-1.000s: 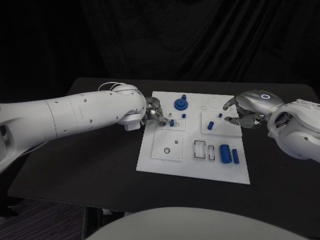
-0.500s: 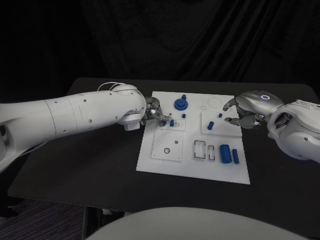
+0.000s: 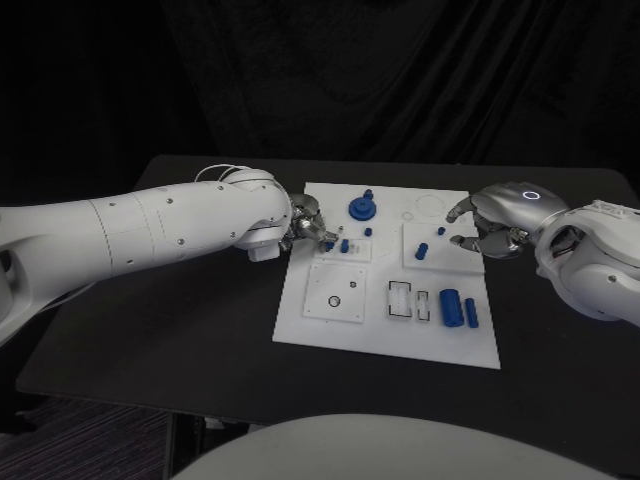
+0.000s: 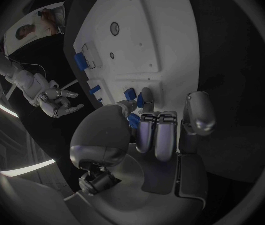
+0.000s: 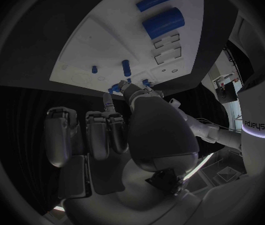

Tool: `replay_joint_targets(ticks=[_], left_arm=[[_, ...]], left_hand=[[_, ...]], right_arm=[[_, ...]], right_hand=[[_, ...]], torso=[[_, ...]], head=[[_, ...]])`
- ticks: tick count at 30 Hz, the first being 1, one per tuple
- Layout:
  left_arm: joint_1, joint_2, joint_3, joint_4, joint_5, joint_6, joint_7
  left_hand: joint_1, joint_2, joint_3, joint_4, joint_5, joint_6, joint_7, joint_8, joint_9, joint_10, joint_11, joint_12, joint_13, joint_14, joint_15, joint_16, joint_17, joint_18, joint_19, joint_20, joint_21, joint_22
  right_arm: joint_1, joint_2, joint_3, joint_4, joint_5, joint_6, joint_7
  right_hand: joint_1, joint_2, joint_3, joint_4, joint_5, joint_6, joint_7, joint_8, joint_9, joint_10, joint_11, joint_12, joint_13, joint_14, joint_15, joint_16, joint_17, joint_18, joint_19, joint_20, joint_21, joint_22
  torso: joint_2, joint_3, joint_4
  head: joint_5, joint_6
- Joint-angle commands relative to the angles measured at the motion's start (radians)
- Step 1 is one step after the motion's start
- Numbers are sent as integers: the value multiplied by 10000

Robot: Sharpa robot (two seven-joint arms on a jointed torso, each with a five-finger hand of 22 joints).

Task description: Assemble the parts on the task board

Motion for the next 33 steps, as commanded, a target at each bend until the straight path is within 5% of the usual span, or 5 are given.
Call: replay_joint_targets(ticks=[1,13,33], left_arm=[[-144,-15,-94,-55,-26,366,-258],[-146,-29,-94,-59,-26,409,-243],[-146,-202,-94,119,-26,502,-502]], left_hand=[[132,26,84,10,139,-94,11,36,16,1062,-14,27,2635,1038,-29,64,2635,64,6,5,-55,1431],[544,-115,342,-190,774,-99,-22,99,105,1062,-45,27,2635,1038,-51,64,2635,69,-2,-14,-82,1428],[711,-171,470,-324,848,-83,-41,129,137,1062,-64,27,2635,1038,-66,64,2635,60,22,-25,-36,1441]], right_arm=[[-26,-9,7,4,52,93,-219],[-26,-8,7,-1,237,172,-258],[-27,-17,7,5,249,220,-281]], right_hand=[[110,34,79,-21,40,78,11,-37,-18,1042,-54,26,2635,1038,-40,29,2635,179,462,-67,-45,2285],[155,50,117,-55,41,85,14,-46,-28,1042,-48,26,2635,1038,-38,29,2635,181,457,-66,-54,2282],[164,54,125,-62,41,87,15,-47,-30,1042,-47,26,2635,1038,-37,29,2635,184,451,-66,-64,2279]], torso=[[2,4,0],[4,3,1],[3,3,11]], head=[[3,-1],[13,-1],[35,-1]])
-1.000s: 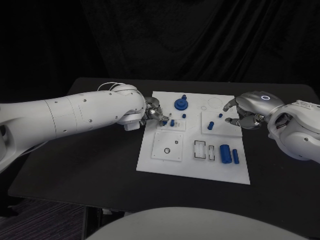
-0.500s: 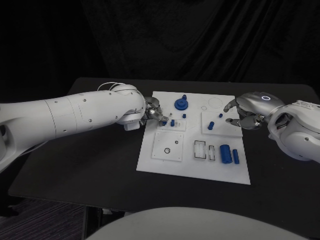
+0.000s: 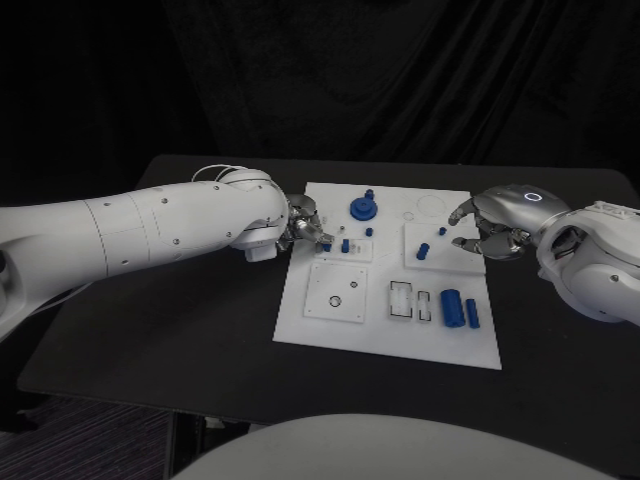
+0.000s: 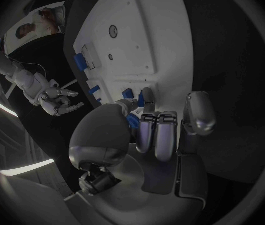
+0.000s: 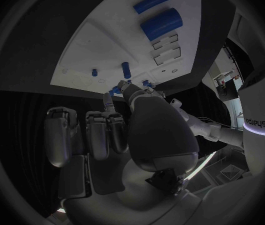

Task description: Assemble the parts on the task board

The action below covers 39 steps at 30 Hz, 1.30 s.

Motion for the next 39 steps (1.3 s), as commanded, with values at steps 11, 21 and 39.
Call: replay_joint_targets(ticks=[11,21,39], left_arm=[[-144,30,-108,-47,-49,511,-478],[-146,64,-108,-100,-49,536,-498],[-171,72,-108,-120,-49,430,-217]], left_hand=[[114,4,107,-26,80,-23,-32,-20,8,1062,-70,27,2627,1039,-71,64,2628,63,21,-30,-8,1437],[172,6,211,-69,-25,-117,-2,-80,-17,1062,-54,27,2627,1039,-69,64,2628,64,19,-35,-22,1434],[-1008,-19,-1053,428,-4126,-48,168,-515,-503,1062,113,27,2627,1039,77,64,2628,66,17,99,-66,1428]], right_arm=[[-23,-18,7,18,-9,87,-226],[-23,-12,7,19,-9,101,-249],[-25,-3,7,7,-9,108,-269]], right_hand=[[128,5,89,-24,39,93,20,-53,-23,1042,-41,26,2635,1038,-34,29,2635,186,447,-64,-72,2279],[134,7,95,-30,39,95,21,-55,-25,1042,-39,26,2635,1038,-32,29,2635,185,449,-63,-68,2280],[141,17,112,-38,37,100,26,-60,-32,1042,-34,26,2635,1038,-28,29,2635,186,448,-61,-73,2279]], torso=[[-2,0,-1],[-3,5,-6],[-5,-5,-3]], head=[[6,-1],[3,-1],[11,-1]])
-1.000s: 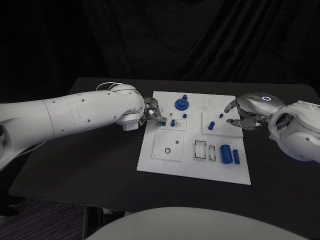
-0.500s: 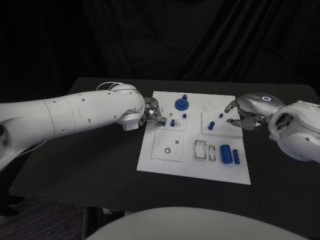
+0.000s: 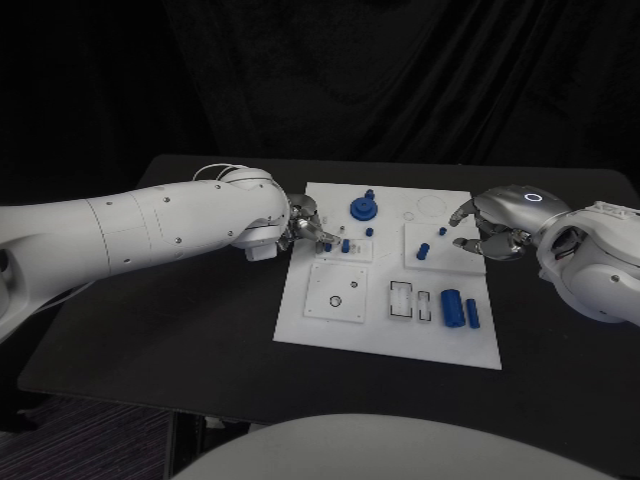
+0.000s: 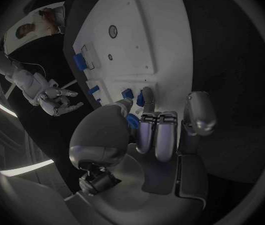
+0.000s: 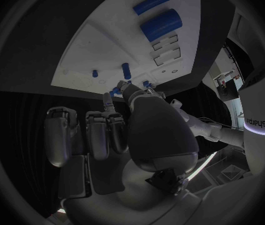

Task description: Assemble the parts on the task board

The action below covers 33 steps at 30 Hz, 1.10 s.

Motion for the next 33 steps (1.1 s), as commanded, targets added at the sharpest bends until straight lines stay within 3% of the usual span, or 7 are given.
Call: replay_joint_targets(ticks=[1,8,15,19,24,27,33], left_arm=[[-175,12,-117,-33,-56,337,-165],[-181,2,-117,-32,-56,309,-149],[-185,-18,-117,-33,-56,259,-206],[-186,-107,-117,32,-56,-253,80],[-186,-395,-117,300,-345,-2038,1327],[-184,-657,-116,534,-832,-3488,2487],[-182,-1086,-116,798,-1161,-5431,4552]], left_hand=[[-202,39,-180,13,-187,-52,148,-529,-46,1028,80,27,2630,1039,79,64,2631,65,-18,61,-25,1425],[-513,162,-535,25,-470,65,128,-521,-76,1028,67,27,2630,1039,70,64,2631,64,-5,61,-16,1429],[-733,364,-755,30,-473,303,55,-344,20,1028,12,27,2630,1039,30,64,2631,57,32,33,39,1443],[-911,508,-889,41,-463,383,14,-211,124,1028,-26,27,2630,1039,-2,64,2631,51,57,5,76,1453],[-1050,586,-1251,23,-383,288,-39,129,468,1028,-76,27,2630,1039,-52,64,2631,27,122,-48,194,1485],[-956,527,-1587,19,-394,92,-46,372,732,1028,-90,27,2630,1039,-70,64,2631,14,153,-72,257,1499],[-245,368,-2021,1,-385,-139,-41,628,956,1028,-82,27,2630,1039,-55,64,2631,11,116,-68,257,1500]], right_arm=[[-23,-7,7,3,-27,37,-211],[-25,-8,7,2,-27,21,-208],[-25,-15,7,5,-27,-19,-197],[-25,-35,7,3,-27,-251,-94],[-26,-81,7,-17,-28,-899,280],[-26,-104,8,-24,39,-1320,521],[-26,-110,9,-83,108,-1666,697]], right_hand=[[99,-24,70,4,36,66,-10,-60,-10,1042,-34,26,2630,1038,-28,29,2635,186,448,-60,-30,2282],[91,-31,67,6,33,65,-8,-63,-13,1042,-32,26,2630,1038,-27,29,2635,187,446,-60,-33,2281],[91,-31,67,6,33,65,-8,-63,-13,1042,-32,26,2630,1038,-27,29,2635,187,446,-60,-33,2281],[-94,-108,-10,106,15,47,6,-104,-45,1042,-17,26,2630,1038,-11,29,2635,183,455,-46,-24,2286],[-485,-225,-179,319,11,5,3,-165,-90,1042,-9,26,2630,1038,-3,29,2635,172,483,-35,10,2302],[-748,-251,-277,429,16,191,-10,-57,-25,1042,29,26,2630,1038,29,29,2635,137,563,-13,130,2349],[-773,-249,-280,414,21,147,-11,-56,-1,1042,-4,26,2630,1038,16,29,2635,124,597,-14,181,2368]], torso=[[-1,-2,6],[2,-3,6],[2,-3,7],[-2,3,4],[-1,2,3],[-2,4,1],[5,-1,5]], head=[[-4,-2],[-10,-2],[-10,-2],[-30,-2],[-66,-2],[-63,-2],[-54,-2]])
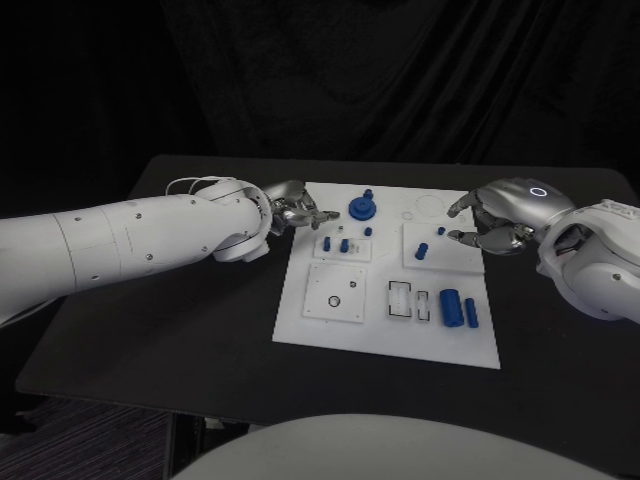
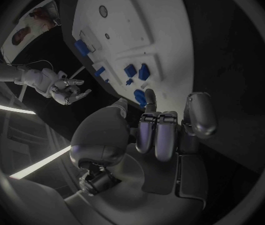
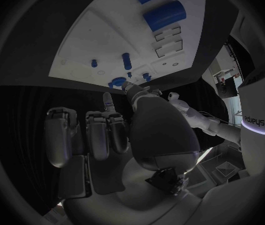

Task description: Assemble the parts on the task board

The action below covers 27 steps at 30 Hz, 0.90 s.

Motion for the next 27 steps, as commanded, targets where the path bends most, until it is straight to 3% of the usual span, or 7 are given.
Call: replay_joint_targets(ticks=[1,14,15,18,20,22,27], left_arm=[[10,-184,11,149,-569,-2418,2551],[10,-925,10,585,-660,-3143,5073],[10,-914,10,567,-661,-3011,5156],[10,-791,10,401,-663,-2380,5526],[10,-651,10,201,-703,-2049,5820],[9,-493,10,-21,-965,-1846,6028],[8,47,10,-641,-2206,-1646,6263]], left_hand=[[209,-11,-116,1,50,-102,-1,68,43,1061,-49,27,2632,1039,-55,65,2633,11,25,23,12,1503],[2287,138,-858,14,68,-707,288,-294,-424,489,230,-665,2079,880,240,-53,2387,135,-702,277,-692,1322],[2765,190,-749,17,1669,-973,385,-554,-612,200,315,-962,1862,645,324,-205,2079,208,-1036,291,-1045,1235],[3524,153,-590,-74,1919,-1098,473,-765,-840,-601,438,-1755,1290,112,454,-509,1470,290,-1601,447,-1680,1074],[4342,104,-214,-103,1957,-1314,686,-983,-1028,-2400,573,-3541,84,-949,652,-1082,471,395,-2468,566,-2606,860],[6156,-468,1030,-298,2029,-2584,1124,-2277,-2505,-7835,1349,-9193,-3512,-7042,1446,-4412,-3783,500,-5214,809,-5064,302],[7462,-1368,2471,-999,1431,-3263,512,-2244,-5069,-9286,1339,-12259,-6588,-5130,1042,-4093,-4147,300,-3444,796,-1870,854]], right_arm=[[-22,-16,9,-43,69,-784,331],[-16,142,13,-330,227,-892,450],[-16,160,13,-351,229,-884,450],[-15,188,13,-392,233,-871,449],[-15,192,13,-406,235,-866,451],[-15,185,13,-410,236,-861,452],[-15,150,13,-415,272,-891,482]], right_hand=[[-83,17,9,9,25,-28,-7,14,27,1042,-21,26,2633,1038,4,29,2635,119,608,-19,74,2369],[-411,-1078,3703,-243,57,-707,-87,1061,755,1042,-164,26,2633,1038,-139,29,2635,89,676,-168,187,2408],[-426,-1115,3781,-289,52,-742,-90,1127,800,1042,-168,26,2633,1038,-140,29,2635,89,677,-167,189,2409],[-448,-1132,3813,-299,48,-762,-89,1161,823,1042,-169,26,2633,1038,-141,29,2635,91,672,-168,181,2406],[-467,-1136,3836,-299,47,-772,-88,1187,840,1042,-168,26,2633,1038,-141,29,2635,92,671,-168,180,2405],[-474,-1139,3855,-305,46,-789,-88,1201,851,1042,-168,26,2633,1038,-141,29,2635,92,670,-167,178,2404],[-496,-1155,3906,-322,43,-834,-87,1248,884,1042,-170,26,2633,1038,-142,29,2635,94,666,-168,172,2402]], torso=[[4,-5,2],[-11,7,23],[-6,5,29],[-1,-1,31],[1,0,21],[-1,-9,32],[-1,-9,77]], head=[[1,-2],[-6,-2],[6,-2],[12,-2],[30,-2],[22,-2],[-56,-2]])
